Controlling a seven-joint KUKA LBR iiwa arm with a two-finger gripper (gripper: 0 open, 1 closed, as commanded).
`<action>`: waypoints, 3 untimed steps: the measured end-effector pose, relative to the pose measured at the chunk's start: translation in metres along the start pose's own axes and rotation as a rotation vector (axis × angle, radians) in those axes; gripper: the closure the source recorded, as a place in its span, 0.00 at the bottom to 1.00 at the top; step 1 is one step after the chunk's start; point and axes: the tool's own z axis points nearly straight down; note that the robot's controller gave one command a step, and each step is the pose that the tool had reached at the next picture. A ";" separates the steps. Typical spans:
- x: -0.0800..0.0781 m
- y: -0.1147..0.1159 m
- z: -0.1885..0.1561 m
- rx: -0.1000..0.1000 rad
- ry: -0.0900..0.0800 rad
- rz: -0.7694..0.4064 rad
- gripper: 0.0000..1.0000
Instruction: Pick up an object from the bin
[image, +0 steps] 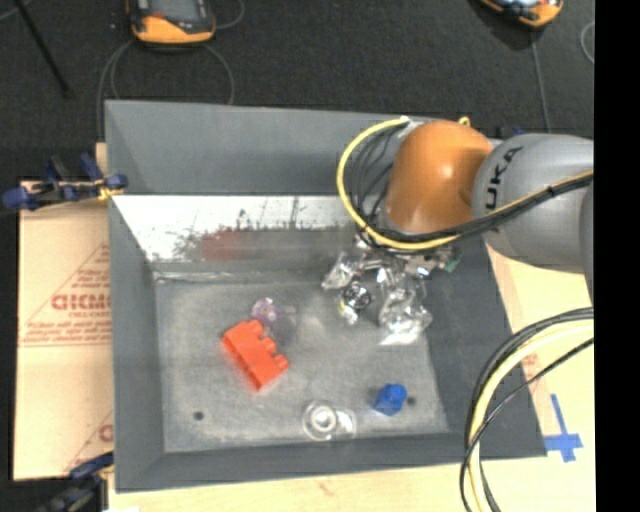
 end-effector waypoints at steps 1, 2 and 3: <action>-0.001 -0.001 -0.003 0.001 -0.002 0.001 1.00; -0.002 -0.005 -0.096 -0.004 0.000 0.006 1.00; -0.003 -0.007 -0.116 -0.010 0.002 0.013 1.00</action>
Offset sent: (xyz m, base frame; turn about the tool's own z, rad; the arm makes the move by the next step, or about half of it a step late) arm 0.0000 0.0000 0.0000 0.0000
